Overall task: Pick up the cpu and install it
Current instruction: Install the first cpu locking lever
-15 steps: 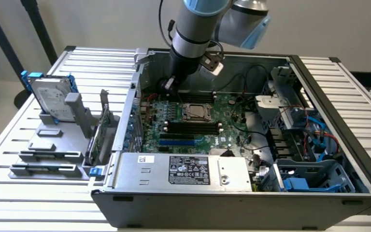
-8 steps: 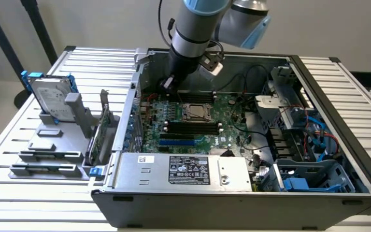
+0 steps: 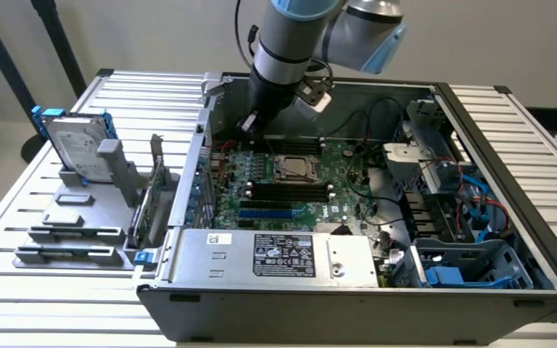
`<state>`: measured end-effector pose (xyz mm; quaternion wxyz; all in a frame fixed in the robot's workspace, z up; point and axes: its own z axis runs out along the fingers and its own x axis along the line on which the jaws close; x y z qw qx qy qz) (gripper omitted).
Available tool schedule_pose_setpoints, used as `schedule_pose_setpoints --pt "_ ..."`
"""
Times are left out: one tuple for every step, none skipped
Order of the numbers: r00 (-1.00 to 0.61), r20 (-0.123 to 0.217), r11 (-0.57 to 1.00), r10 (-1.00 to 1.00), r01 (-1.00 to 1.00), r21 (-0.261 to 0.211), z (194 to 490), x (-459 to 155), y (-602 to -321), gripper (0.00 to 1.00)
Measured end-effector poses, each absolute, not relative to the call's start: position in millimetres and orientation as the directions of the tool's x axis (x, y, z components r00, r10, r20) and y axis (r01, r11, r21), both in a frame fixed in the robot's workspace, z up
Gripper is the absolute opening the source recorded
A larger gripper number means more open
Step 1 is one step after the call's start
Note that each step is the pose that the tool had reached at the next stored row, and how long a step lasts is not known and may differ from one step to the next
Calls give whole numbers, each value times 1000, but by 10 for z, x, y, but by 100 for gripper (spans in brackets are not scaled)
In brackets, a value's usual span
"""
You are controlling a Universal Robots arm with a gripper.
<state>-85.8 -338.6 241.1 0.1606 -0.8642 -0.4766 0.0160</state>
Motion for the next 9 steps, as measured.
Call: schedule_pose_setpoints --pt "547 126 -496 827 818 -292 2411 -871 -3386 11" --pt "549 128 -498 826 817 -289 2412 -877 -3386 11" --pt "550 131 -500 825 817 -286 2412 -878 -3386 11" --pt "552 134 -502 823 818 -283 2412 -878 -3386 11" --pt "554 139 -504 821 818 -278 2412 -878 -3386 11" --pt "555 144 -506 819 818 -274 2411 -878 -3386 11" --pt "557 151 -508 817 818 -270 2411 -878 -3386 11" --pt "558 158 -509 815 818 -267 2411 -878 -3386 11" --pt "560 166 -510 812 818 -265 2411 -878 -3386 11"
